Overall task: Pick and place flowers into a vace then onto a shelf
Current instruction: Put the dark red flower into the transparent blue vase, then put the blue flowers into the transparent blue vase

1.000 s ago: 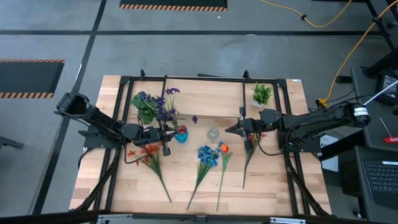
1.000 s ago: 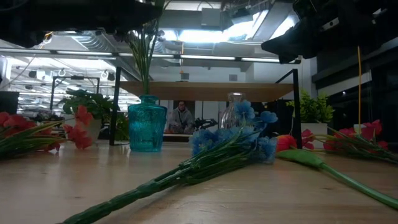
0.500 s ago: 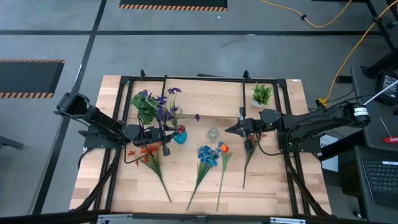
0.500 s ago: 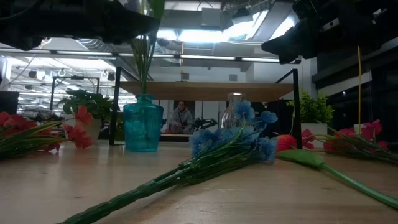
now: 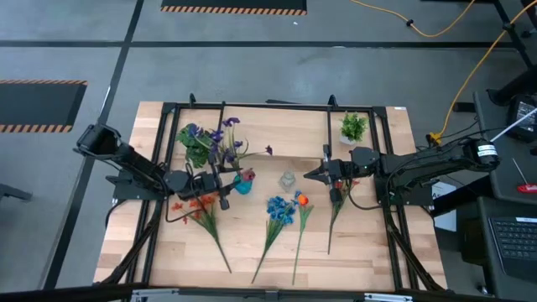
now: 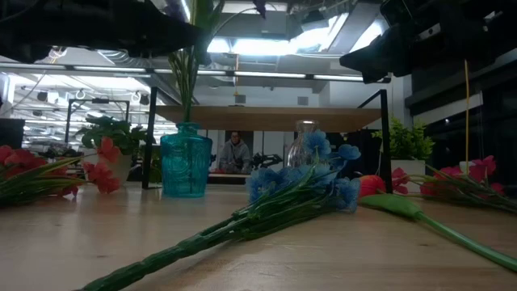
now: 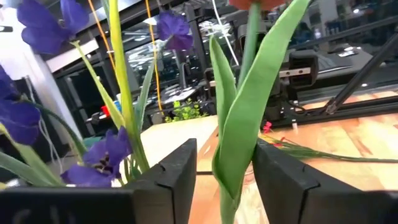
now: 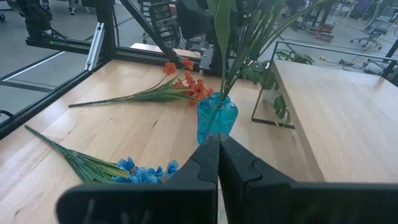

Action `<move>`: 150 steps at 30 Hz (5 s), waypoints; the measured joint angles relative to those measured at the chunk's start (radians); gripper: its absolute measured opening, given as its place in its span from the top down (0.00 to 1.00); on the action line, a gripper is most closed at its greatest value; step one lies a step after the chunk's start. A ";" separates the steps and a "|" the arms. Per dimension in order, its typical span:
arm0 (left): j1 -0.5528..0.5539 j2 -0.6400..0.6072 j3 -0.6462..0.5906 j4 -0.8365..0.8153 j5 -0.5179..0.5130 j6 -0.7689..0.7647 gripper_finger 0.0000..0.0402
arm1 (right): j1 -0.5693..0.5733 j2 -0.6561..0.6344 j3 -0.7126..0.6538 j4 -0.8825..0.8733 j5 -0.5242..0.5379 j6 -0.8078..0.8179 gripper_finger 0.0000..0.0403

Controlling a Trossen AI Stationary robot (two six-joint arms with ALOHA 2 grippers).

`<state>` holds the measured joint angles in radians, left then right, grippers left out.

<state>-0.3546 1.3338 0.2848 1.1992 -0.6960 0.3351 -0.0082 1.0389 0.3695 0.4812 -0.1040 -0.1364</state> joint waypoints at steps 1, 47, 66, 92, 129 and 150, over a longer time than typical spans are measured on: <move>-0.007 0.000 0.000 0.000 -0.014 0.000 0.62 | 0.000 0.000 0.000 0.000 0.000 0.000 0.99; -0.532 -0.001 0.091 0.001 -0.740 0.123 0.62 | 0.000 0.000 0.000 -0.003 0.000 0.030 0.99; -0.673 -0.001 0.222 -0.233 -0.821 0.027 0.99 | 0.000 -0.001 0.061 0.008 -0.002 0.109 0.99; -0.334 0.190 0.493 -1.101 0.028 -0.820 1.00 | 0.000 0.000 0.065 -0.016 -0.003 0.083 0.99; -0.249 0.694 1.291 -1.913 0.114 -1.250 0.86 | 0.032 -0.008 0.065 -0.158 -0.003 0.151 0.99; -0.244 0.803 1.291 -1.792 0.122 -1.478 0.52 | 0.033 -0.008 0.064 -0.162 -0.002 0.133 0.99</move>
<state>-0.5991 2.1367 1.5761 -0.5928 -0.5744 -1.1430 0.0250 1.0313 0.4339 0.3192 -0.1062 -0.0033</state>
